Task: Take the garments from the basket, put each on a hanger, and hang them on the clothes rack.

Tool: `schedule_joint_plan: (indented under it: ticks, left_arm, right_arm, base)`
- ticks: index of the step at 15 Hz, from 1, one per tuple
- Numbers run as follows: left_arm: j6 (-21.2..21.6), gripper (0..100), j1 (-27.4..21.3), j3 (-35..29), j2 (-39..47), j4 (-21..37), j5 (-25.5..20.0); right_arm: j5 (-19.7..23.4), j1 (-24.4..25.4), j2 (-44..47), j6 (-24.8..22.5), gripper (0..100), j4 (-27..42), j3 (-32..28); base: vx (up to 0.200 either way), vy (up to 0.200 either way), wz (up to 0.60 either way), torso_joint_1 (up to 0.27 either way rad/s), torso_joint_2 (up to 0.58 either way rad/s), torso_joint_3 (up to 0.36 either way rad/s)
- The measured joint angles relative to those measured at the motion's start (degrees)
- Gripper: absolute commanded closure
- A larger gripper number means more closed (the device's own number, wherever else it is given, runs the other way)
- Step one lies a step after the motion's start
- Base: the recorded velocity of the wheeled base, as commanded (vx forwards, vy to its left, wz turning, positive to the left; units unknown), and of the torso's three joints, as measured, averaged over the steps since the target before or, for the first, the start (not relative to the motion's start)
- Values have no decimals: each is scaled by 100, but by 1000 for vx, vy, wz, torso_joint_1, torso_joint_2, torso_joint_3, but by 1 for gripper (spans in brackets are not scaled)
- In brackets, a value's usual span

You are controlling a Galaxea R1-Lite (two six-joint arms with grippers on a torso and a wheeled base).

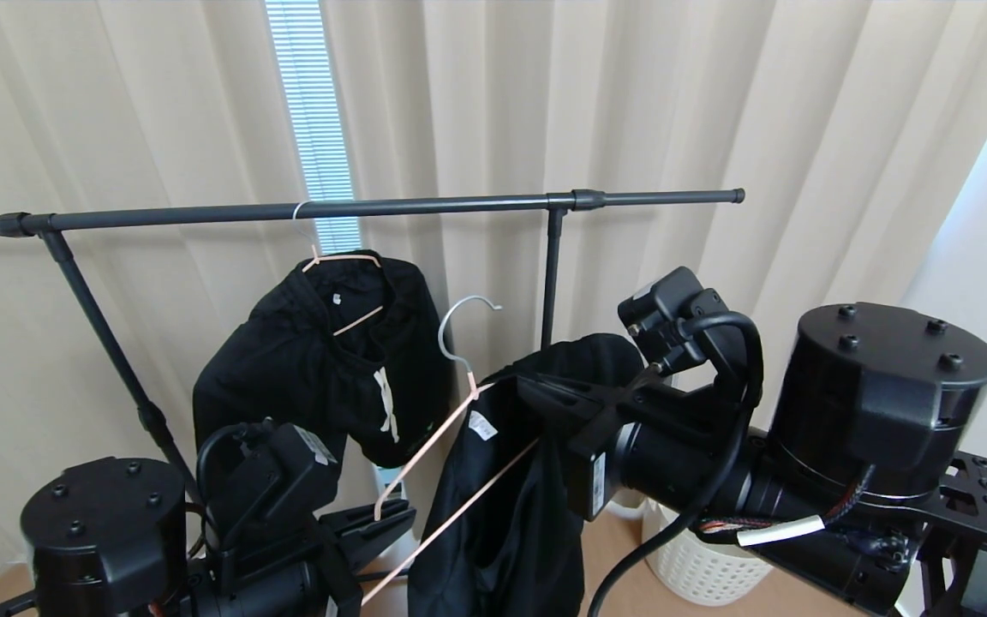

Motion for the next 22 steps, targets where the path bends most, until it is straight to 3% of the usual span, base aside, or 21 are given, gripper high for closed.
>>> schedule_joint_plan:
  ticks: [14, 15, 22]
  left_arm:
    - [-24, 100, -4, 129, 6, -585, 0]
    - [-24, 100, -4, 129, 6, -583, 1]
    - [-68, 100, -11, 129, 4, -608, 1]
  right_arm:
    - [-11, 6, 57, -7, 100, -2, 67]
    - [-11, 4, 60, -7, 0, 0, 85]
    - [-22, 4, 105, -84, 0, 0, 166]
  base:
    - [0, 0, 0, 0, 0, 0]
    - [0, 0, 0, 0, 0, 0]
    - [0, 0, 0, 0, 0, 0]
